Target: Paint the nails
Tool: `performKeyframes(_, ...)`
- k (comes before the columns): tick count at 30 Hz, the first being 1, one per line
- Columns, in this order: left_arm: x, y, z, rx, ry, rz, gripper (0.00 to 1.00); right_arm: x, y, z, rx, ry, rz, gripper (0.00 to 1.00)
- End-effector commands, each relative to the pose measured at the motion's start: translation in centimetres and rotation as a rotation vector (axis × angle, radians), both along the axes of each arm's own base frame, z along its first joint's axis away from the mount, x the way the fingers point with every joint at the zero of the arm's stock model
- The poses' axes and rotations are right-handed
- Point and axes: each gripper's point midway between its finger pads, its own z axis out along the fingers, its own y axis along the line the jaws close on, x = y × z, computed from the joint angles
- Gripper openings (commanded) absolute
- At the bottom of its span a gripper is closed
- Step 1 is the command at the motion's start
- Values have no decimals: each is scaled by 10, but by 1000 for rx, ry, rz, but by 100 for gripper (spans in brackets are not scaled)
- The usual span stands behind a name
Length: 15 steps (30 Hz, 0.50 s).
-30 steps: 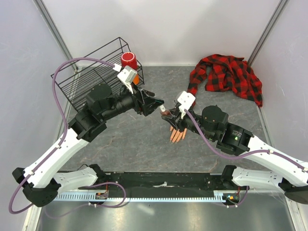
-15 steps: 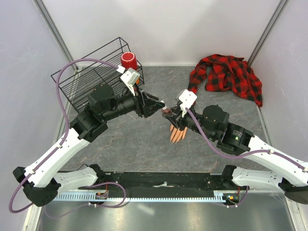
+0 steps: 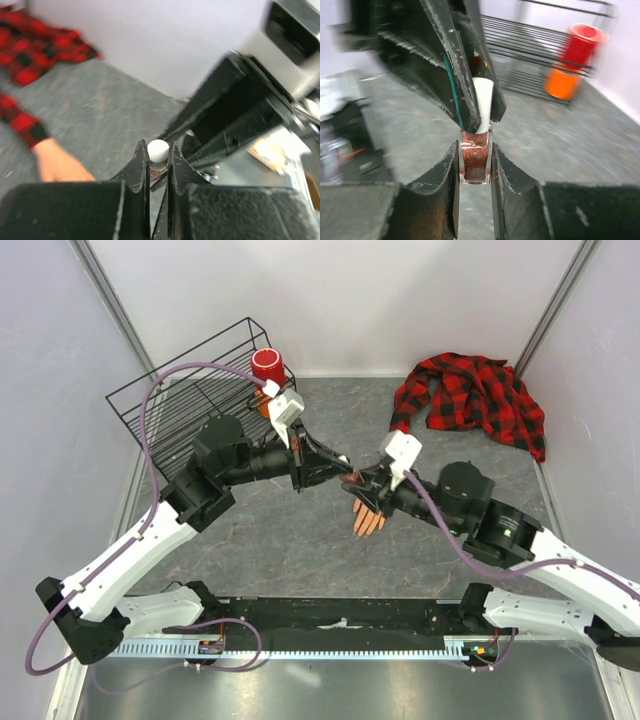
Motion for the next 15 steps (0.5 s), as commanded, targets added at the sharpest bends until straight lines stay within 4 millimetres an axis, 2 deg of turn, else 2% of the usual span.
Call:
performKeyframes(1,-70,-1,25,-146,-236,-397,2,-139,8,49,190,-96,739,0)
performKeyframes(2,-78,2,28,-162,-252,-433,2,-165,1,65,253,-139,877,0)
performKeyframes(3,-84,3,27,-172,-229,-466,2,-187,-8,73,305,-41,984,0)
performKeyframes(4,-92,6,35,-205,-272,-507,2,-201,-15,69,333,-10,1062,0)
performKeyframes(5,-96,7,36,-216,-274,-525,2,-215,-26,86,400,-72,1139,0)
performKeyframes(6,-100,8,38,-227,-260,-545,2,-218,-29,86,411,-48,1147,0)
performKeyframes(9,-105,12,46,-243,-274,-552,2,-207,-25,82,385,-31,1068,0)
performKeyframes(10,-101,11,44,-229,-240,-526,2,-202,-23,86,380,-78,1036,0)
performKeyframes(11,-97,11,44,-217,-220,-497,2,-191,-18,78,349,-32,964,0)
performKeyframes(12,-95,13,55,-217,-260,-462,21,-185,-17,79,345,-43,921,0)
performKeyframes(13,-85,13,57,-202,-244,-393,35,-175,-15,82,335,-82,863,0)
performKeyframes(14,-80,14,49,-158,-224,-353,54,-166,-13,73,304,-57,814,0)
performKeyframes(15,-74,20,60,-164,-238,-277,65,-148,-11,75,296,-58,707,0)
